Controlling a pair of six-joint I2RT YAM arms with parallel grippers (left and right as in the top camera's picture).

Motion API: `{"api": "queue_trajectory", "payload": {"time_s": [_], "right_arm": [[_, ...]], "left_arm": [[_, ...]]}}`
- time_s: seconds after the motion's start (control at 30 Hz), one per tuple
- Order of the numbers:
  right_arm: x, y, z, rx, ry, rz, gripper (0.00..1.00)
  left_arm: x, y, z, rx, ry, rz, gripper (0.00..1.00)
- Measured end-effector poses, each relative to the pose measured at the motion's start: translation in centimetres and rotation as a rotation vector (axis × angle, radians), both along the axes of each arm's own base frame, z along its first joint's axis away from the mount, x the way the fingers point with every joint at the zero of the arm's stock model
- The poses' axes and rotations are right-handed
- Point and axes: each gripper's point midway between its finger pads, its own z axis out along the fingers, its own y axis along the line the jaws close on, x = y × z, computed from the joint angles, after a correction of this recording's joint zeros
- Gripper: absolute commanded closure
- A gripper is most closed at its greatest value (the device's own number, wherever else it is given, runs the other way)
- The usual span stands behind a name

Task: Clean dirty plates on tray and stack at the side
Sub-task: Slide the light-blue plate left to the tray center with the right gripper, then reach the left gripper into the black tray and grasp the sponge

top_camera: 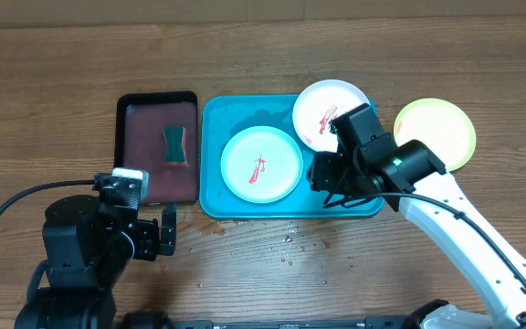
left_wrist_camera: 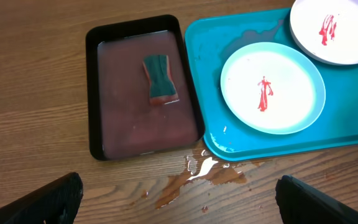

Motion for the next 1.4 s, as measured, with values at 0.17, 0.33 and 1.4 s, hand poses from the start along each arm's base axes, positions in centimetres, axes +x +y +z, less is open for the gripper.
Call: {"api": "queue_trajectory", "payload": {"time_s": [0.17, 0.33, 1.4], "right_arm": [[-0.3, -0.3, -0.1, -0.018, 0.003, 0.008, 0.16], [-0.7, -0.6, -0.3, -0.034, 0.017, 0.025, 0.00], [-7.3, -4.7, 8.7, 0.013, -0.236, 0.106, 0.00]], "left_arm": [[0.0, -0.1, 0.0, -0.002, 0.000, -0.002, 0.00], [0.1, -0.1, 0.1, -0.002, -0.007, -0.003, 0.00], [6.5, 3.1, -6.3, -0.100, 0.241, 0.383, 0.00]]}}
